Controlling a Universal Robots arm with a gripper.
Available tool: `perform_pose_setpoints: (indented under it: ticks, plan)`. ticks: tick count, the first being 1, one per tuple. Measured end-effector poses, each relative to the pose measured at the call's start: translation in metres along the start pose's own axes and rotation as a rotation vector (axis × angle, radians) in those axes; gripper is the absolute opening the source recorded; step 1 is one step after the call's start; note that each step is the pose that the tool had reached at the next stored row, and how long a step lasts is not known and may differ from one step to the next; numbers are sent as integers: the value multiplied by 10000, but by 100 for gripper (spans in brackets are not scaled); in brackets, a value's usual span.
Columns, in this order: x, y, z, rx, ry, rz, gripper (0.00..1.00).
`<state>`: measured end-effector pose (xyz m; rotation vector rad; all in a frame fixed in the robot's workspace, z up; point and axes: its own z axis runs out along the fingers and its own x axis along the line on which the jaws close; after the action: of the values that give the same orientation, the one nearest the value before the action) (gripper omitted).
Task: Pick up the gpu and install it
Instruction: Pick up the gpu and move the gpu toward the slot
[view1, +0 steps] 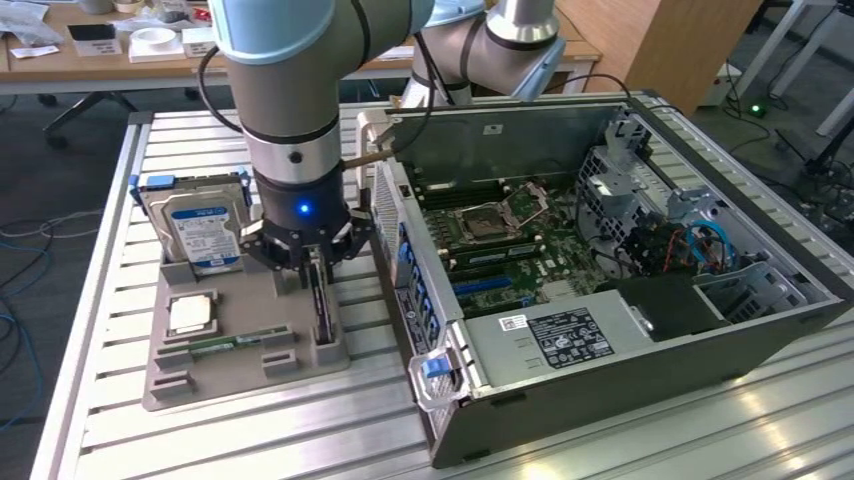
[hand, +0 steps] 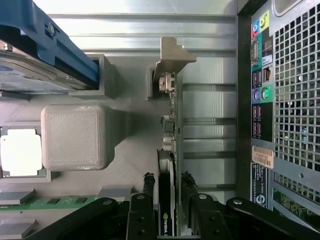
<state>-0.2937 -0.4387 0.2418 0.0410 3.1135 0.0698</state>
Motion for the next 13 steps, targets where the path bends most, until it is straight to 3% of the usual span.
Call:
perform_pose_setpoints:
  ticks: [13]
  plan:
    - [18, 25, 117, -1, 5, -79, 36]
